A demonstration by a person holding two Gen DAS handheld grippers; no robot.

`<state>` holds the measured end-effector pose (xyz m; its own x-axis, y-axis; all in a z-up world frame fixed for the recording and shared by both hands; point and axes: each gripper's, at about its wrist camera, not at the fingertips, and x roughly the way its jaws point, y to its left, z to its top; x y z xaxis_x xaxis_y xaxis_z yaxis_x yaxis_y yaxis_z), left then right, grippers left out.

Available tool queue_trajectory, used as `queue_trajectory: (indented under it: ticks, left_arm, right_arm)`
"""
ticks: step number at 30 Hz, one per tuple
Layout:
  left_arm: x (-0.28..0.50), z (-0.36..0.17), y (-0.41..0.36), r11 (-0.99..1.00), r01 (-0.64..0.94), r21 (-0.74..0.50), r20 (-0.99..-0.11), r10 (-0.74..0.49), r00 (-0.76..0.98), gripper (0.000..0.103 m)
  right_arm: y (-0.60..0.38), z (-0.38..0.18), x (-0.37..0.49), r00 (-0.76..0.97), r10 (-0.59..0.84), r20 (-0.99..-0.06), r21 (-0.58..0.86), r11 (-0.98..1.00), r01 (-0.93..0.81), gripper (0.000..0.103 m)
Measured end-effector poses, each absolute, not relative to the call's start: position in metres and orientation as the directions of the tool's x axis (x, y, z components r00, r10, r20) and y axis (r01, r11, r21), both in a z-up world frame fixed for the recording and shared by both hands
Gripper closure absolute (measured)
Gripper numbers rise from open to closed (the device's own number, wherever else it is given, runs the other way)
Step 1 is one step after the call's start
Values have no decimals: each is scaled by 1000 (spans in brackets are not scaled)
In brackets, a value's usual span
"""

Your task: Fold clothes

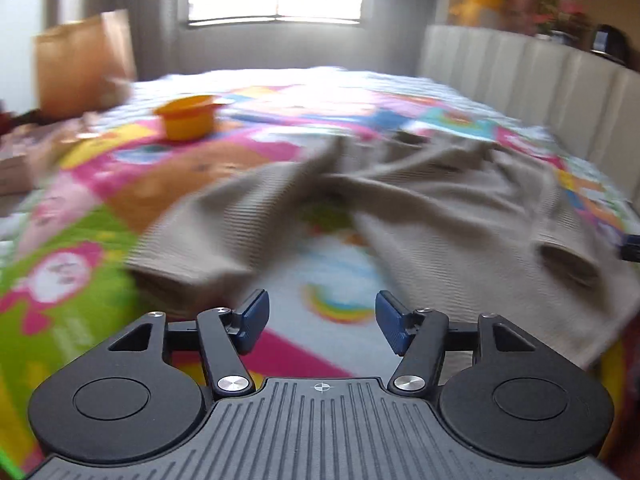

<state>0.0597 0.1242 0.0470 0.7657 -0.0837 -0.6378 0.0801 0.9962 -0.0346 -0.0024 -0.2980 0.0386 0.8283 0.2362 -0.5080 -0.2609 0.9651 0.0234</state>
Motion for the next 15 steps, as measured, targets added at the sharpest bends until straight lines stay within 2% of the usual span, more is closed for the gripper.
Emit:
queue_trajectory:
  ticks: [2, 3, 4, 5, 9, 11, 13, 15]
  left_arm:
    - [63, 46, 136, 998, 36, 50, -612, 2, 791, 37]
    - [64, 46, 141, 995, 17, 96, -594, 44, 803, 33]
    - [64, 42, 138, 980, 39, 195, -569, 81, 818, 29]
    - [64, 37, 133, 949, 70, 307, -539, 113, 835, 29]
    - [85, 41, 150, 931, 30, 365, -522, 178, 834, 31]
    - [96, 43, 159, 924, 6, 383, -516, 209, 831, 45]
    - [107, 45, 168, 916, -18, 401, -510, 239, 826, 72]
    - [118, 47, 177, 907, -41, 419, -502, 270, 822, 76]
  right_arm:
    - [-282, 41, -2, 831, 273, -485, 4, 951, -310, 50]
    - [-273, 40, -1, 828, 288, -481, -9, 943, -333, 44]
    - [-266, 37, 1, 822, 296, -487, -22, 936, -350, 43]
    - [-259, 34, 3, 815, 301, -495, -32, 931, -363, 42]
    - [-244, 26, 6, 798, 323, -509, -47, 915, -400, 39]
    - [-243, 23, 6, 799, 318, -510, -40, 919, -391, 37]
    - [-243, 20, 9, 803, 294, -519, -40, 930, -366, 37]
    - [-242, 19, 10, 809, 268, -522, -52, 937, -344, 37]
